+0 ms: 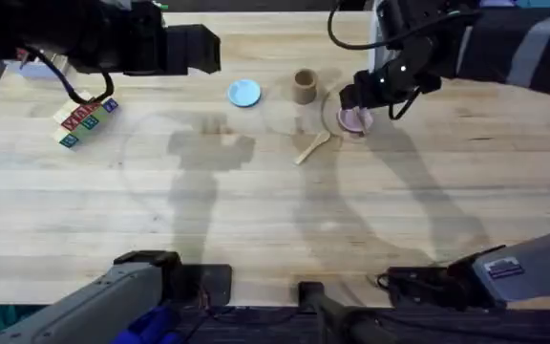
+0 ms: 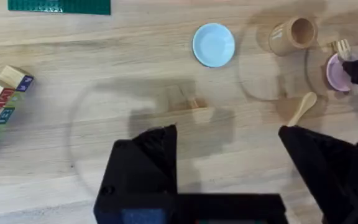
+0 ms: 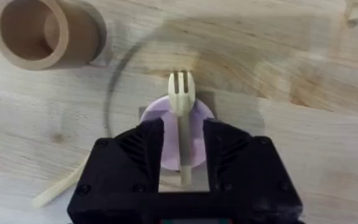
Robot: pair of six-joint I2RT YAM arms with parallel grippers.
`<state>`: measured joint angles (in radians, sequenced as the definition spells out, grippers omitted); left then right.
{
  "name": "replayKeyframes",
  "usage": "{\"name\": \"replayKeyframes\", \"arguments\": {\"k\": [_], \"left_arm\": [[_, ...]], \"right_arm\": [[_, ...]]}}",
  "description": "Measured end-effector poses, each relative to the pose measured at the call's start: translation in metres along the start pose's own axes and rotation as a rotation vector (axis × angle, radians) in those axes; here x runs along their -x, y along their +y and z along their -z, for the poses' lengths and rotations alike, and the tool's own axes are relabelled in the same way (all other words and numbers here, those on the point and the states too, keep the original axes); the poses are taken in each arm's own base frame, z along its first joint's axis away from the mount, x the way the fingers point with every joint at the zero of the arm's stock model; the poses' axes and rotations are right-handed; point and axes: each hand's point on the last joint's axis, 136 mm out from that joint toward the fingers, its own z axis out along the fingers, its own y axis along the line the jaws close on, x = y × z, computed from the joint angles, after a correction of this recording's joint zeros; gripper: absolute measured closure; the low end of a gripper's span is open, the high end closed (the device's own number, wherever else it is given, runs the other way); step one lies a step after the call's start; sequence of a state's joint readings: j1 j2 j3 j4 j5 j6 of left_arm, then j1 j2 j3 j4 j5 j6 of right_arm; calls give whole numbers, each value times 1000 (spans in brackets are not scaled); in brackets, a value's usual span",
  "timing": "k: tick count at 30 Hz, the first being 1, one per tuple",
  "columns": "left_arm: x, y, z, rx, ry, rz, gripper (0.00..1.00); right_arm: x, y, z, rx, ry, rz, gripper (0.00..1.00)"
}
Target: Pick up a utensil and set it on the pink plate, then put the other utensil in the container.
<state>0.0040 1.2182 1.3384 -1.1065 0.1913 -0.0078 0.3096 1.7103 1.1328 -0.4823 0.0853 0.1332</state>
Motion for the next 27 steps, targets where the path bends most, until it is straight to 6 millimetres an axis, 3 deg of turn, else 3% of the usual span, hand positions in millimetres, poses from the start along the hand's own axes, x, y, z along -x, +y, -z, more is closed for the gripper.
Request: {"name": "replayKeyframes", "arguments": {"k": [13,17,18,19,21,22,27], "left_arm": [[0,0,0,0,0,0,8],[0,0,0,0,0,0,8],[0,0,0,0,0,0,8],[0,0,0,0,-2,0,8],[2,0,0,0,-6,-1,8],[2,0,0,0,-8,-2,8],[4,0,0,0,-15,-3,8]], "right_arm": [[0,0,1,0,4,0,616],[2,0,6,-2,16,1,527],[4,0,9,-2,17,0,465],[5,0,11,-3,18,2,389],[8,0,16,-2,24,5,92],[9,0,18,-4,27,8,33],[12,0,35,-8,65,11,6]]}}
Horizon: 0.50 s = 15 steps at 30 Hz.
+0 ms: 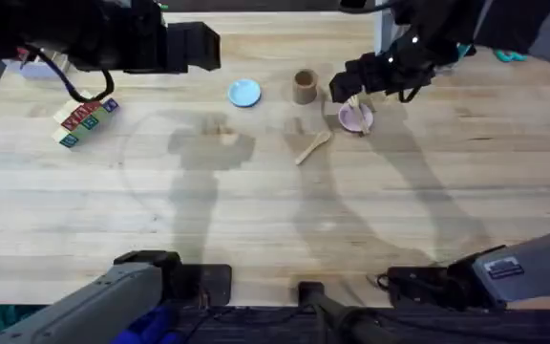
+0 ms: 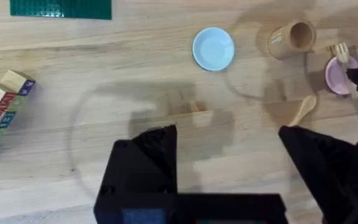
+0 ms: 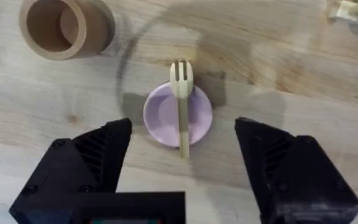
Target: Pick up a utensil and set it on the pink plate, then put the other utensil in the container.
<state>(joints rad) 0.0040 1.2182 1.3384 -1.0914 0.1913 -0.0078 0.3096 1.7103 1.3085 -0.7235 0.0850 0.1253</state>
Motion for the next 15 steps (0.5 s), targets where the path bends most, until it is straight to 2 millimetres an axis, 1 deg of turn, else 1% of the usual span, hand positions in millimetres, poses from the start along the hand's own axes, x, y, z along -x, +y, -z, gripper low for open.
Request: {"name": "replayKeyframes", "arguments": {"k": [10,12,15], "left_arm": [[1,0,0,0,-3,-1,8],[1,0,0,0,-3,-1,8],[1,0,0,0,-4,-1,8]], "right_arm": [[-2,1,31,2,67,4,5],[0,6,37,26,71,7,5],[3,25,44,104,64,20,5]]}}
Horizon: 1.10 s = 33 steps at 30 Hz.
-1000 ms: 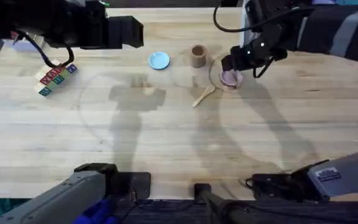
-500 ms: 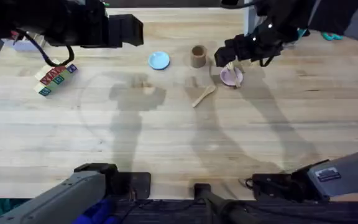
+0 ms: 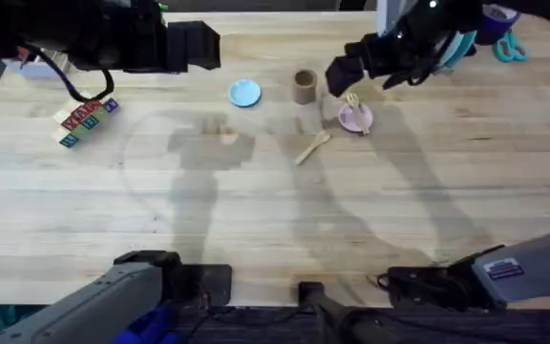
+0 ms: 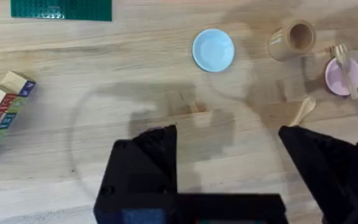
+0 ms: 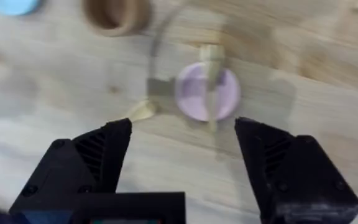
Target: Pick up a utensil and set it on the pink plate, then put the other utensil in the container.
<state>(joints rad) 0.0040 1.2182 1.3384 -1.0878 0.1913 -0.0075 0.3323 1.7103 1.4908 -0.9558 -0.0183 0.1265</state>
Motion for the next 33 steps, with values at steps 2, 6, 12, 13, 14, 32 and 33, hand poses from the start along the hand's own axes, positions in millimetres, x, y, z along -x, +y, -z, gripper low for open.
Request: {"name": "replayKeyframes", "arguments": {"k": [2,6,12,13,14,32,33], "left_arm": [[0,0,0,0,0,0,8],[0,0,0,0,0,0,8],[1,0,0,0,-4,-1,8],[1,0,0,0,-4,-1,8],[1,0,0,0,-4,-2,8],[13,5,2,-16,-57,-197,10],[15,8,3,-24,-68,-195,10]], "right_arm": [[0,13,1,52,2,12,5],[-3,32,2,138,16,7,5],[-7,57,8,288,48,-55,5],[-8,61,9,306,53,-58,5],[-9,64,10,319,58,-60,6],[-40,78,2,44,130,-550,5],[-40,79,2,38,127,-571,5]]}}
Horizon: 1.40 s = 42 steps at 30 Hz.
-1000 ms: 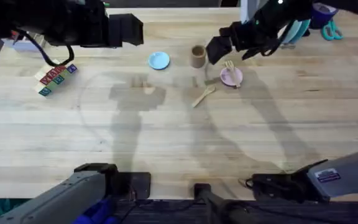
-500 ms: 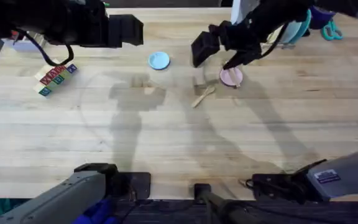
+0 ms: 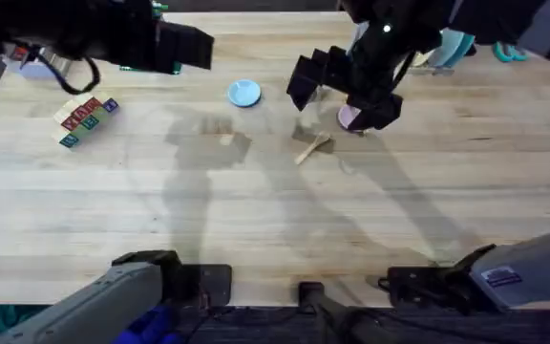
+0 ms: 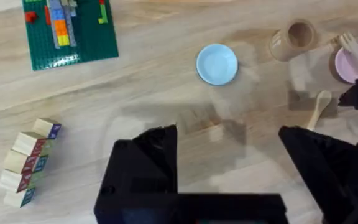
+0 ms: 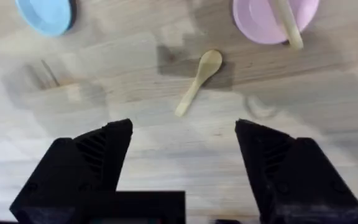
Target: Pick up a utensil and set it on the pink plate, then put the other utensil in the container.
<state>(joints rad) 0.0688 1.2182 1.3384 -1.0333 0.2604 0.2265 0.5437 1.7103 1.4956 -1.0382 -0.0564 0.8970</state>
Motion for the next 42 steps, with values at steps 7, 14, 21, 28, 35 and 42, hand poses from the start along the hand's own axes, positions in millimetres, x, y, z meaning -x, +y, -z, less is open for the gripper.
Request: {"name": "replayKeyframes", "arguments": {"k": [7,14,21,28,35,42], "left_arm": [[-1,26,6,-71,-50,16,9],[-2,23,1,-119,-49,-50,8],[-2,23,1,-121,-51,-64,8],[-2,22,1,-123,-52,-68,8],[-2,22,1,-123,-53,-71,8],[-2,22,1,-123,-53,-71,8]], "right_arm": [[-12,9,-2,-44,-63,-90,5],[-4,16,-15,-80,-161,-143,5],[1,13,-47,-147,-167,-193,5],[1,10,-54,-162,-180,-281,5],[-3,10,-61,-177,-178,-339,5],[-5,5,-75,-214,-165,-351,5]]}}
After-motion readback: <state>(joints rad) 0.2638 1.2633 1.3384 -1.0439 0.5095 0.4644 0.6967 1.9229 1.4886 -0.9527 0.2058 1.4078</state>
